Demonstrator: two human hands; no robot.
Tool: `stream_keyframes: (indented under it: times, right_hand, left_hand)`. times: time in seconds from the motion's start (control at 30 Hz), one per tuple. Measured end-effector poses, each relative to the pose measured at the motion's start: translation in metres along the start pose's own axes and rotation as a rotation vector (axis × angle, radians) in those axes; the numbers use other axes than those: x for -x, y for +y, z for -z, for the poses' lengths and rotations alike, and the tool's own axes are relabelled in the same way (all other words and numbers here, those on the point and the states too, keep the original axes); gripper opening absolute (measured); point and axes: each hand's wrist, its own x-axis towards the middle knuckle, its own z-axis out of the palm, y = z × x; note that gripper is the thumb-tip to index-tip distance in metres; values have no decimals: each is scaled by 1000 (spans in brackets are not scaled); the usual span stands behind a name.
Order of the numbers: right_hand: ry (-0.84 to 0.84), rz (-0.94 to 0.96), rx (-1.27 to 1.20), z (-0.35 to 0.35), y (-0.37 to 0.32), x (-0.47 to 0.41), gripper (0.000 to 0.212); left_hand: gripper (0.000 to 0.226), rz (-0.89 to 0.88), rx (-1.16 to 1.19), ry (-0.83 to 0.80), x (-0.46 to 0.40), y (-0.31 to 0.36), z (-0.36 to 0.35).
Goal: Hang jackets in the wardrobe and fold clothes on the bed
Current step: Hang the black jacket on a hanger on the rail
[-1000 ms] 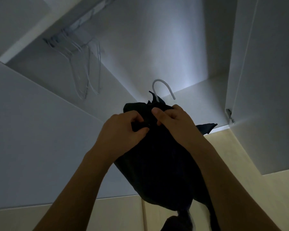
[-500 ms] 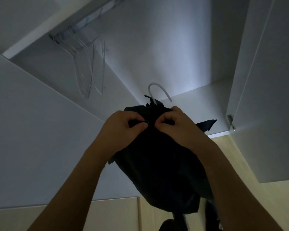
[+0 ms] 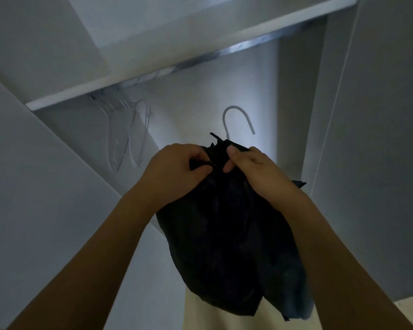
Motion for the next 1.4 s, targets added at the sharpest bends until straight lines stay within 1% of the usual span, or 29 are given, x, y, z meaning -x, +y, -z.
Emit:
stream_keyframes:
  times: [0.07, 0.17, 0.3, 0.47, 0.57, 0.63, 0.7, 0.73, 0.77, 0.87, 0.97, 1.03, 1.17, 1.23, 1.27, 1.4]
  right_hand:
    - [1, 78, 39, 11, -17, -1, 37]
    - [2, 191, 125, 28, -42, -2, 24]
    - [77, 235, 153, 52, -77, -4, 26]
    - [173, 324, 181, 71, -122, 1, 16]
    - [205, 366, 259, 76, -144, 8, 5]
    - [250, 390, 327, 82, -153, 11, 21]
    - [292, 435, 374, 87, -160, 15, 23]
    - [309, 456, 373, 89, -164, 16, 22]
    - [332, 458, 344, 93, -167, 18, 26]
    - [386, 380, 193, 107, -179, 25, 45]
    - [352, 313, 240, 112, -192, 33, 64]
    - [322, 307, 286, 108, -199, 35, 62]
    - [286, 320, 249, 101, -206, 35, 44]
    - [321, 329, 309, 103, -206, 32, 42]
    - [348, 339, 353, 104, -205, 29, 43]
    - [459, 353, 535, 111, -202, 16, 44]
  left_hand:
    - [1, -57, -5, 36, -9, 8, 11]
    - [8, -139, 43, 72, -23, 21, 32]
    - [12, -227, 102, 115, -43, 41, 65]
    - [15, -297, 150, 166, -63, 70, 101]
    - [8, -331, 153, 199, -69, 87, 114]
    - [7, -348, 182, 212, -72, 96, 120]
    - [11, -360, 232, 213, -72, 103, 126]
    - [12, -368, 252, 212, -71, 106, 129]
    - [13, -380, 266, 211, -70, 107, 132]
    - [15, -421, 276, 217, -66, 111, 142]
    - [12, -457, 227, 220, -62, 121, 146]
    - [6, -466, 187, 222, -61, 129, 147]
    - [4, -468, 157, 232, -57, 136, 148]
    - [4, -458, 164, 249, -55, 135, 147]
    - [7, -435, 178, 266, -54, 133, 145]
    - [21, -299, 278, 334, -50, 121, 134]
